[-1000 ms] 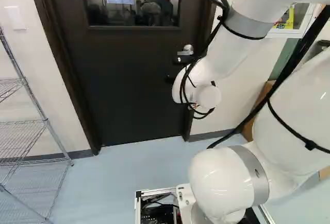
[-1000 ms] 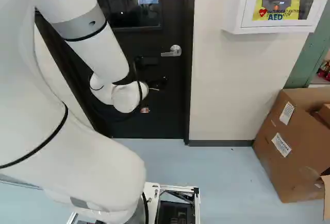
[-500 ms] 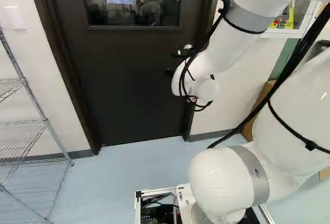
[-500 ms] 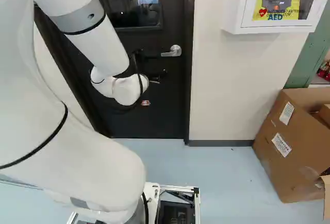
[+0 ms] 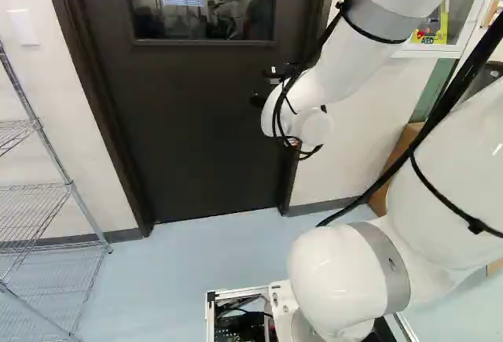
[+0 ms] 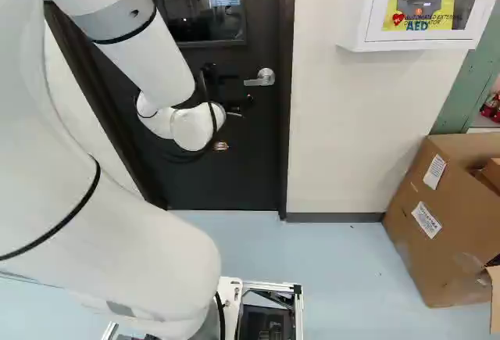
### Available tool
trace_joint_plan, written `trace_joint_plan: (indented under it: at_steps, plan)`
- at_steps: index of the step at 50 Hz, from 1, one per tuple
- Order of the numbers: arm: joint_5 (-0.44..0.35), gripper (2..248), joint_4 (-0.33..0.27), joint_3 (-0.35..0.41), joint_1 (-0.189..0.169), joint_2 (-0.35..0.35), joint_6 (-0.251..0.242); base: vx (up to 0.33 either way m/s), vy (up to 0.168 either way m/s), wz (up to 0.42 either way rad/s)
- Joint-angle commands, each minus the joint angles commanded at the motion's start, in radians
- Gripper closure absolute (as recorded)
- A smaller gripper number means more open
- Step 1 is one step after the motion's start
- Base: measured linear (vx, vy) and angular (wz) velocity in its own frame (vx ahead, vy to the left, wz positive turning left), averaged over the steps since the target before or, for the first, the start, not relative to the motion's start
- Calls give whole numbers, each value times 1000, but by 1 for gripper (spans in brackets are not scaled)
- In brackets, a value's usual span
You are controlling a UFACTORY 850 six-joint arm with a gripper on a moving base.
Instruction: Open the door and move inside
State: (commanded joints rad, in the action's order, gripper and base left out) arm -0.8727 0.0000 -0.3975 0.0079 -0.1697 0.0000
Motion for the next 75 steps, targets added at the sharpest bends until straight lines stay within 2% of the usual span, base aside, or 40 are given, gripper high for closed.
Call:
trace_joint_plan:
  at_steps: [38,75]
  plan:
    - [0,3,-7,-104,0,18,0,0,0,0]
    - [0,3,-8,-263,-1,138,0,0,0,0]
